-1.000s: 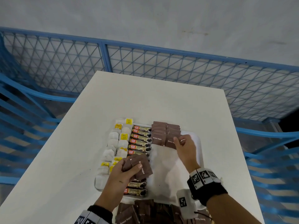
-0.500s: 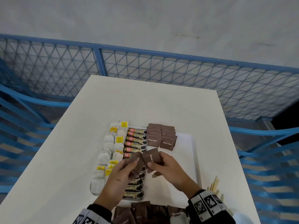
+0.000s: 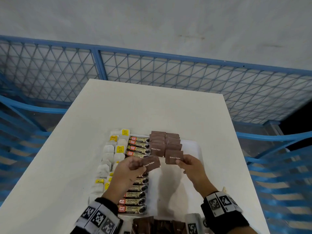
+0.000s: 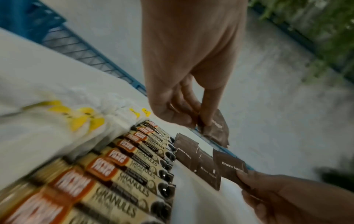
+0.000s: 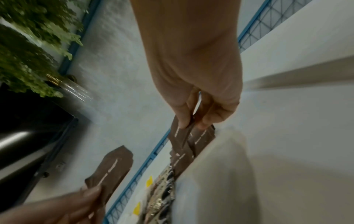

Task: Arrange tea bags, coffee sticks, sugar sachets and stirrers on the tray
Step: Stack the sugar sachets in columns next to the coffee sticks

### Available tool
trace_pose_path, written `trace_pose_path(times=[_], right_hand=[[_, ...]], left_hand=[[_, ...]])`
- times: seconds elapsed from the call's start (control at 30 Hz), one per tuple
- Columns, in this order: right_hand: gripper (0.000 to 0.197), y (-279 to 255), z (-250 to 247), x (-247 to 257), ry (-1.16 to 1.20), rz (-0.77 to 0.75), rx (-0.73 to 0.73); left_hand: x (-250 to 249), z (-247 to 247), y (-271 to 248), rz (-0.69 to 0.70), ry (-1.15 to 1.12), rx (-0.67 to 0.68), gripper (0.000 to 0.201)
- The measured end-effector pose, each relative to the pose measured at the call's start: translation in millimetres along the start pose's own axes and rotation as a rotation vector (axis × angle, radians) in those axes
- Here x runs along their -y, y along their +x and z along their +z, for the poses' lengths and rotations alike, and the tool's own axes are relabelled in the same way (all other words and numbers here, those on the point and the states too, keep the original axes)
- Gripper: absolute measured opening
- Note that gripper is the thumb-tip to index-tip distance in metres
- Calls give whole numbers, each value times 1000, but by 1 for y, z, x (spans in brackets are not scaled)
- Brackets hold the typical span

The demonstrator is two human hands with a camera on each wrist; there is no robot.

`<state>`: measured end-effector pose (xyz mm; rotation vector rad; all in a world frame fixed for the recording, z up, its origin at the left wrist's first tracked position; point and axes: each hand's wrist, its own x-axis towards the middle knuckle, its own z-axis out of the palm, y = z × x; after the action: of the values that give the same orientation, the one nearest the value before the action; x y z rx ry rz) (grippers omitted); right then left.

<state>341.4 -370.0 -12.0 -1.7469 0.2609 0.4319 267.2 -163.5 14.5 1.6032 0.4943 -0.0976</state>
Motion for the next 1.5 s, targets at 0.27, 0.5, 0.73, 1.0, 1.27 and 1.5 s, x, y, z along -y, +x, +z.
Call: trace_pose_path(times=[0.27, 0.5, 0.73, 1.0, 1.27, 1.5], right_hand=[[17, 27, 1, -11, -242, -32, -128], [24, 37, 1, -10, -408, -84, -143], [22, 48, 1, -6, -429, -73, -118], [25, 50, 2, -2, -421, -81, -84], [32, 44, 1, 0, -460, -94, -152], [4, -6, -4, 4, -527, -193, -18]], left_hand=[[0, 22, 60, 133, 439, 71, 16], [1, 33, 86, 201, 680, 106, 17], [5, 37, 96, 212, 732, 48, 13], [12, 35, 98, 242, 766, 12, 17], [2, 32, 86, 240, 761, -23, 20], [-6, -5, 6, 299, 690, 125, 14]])
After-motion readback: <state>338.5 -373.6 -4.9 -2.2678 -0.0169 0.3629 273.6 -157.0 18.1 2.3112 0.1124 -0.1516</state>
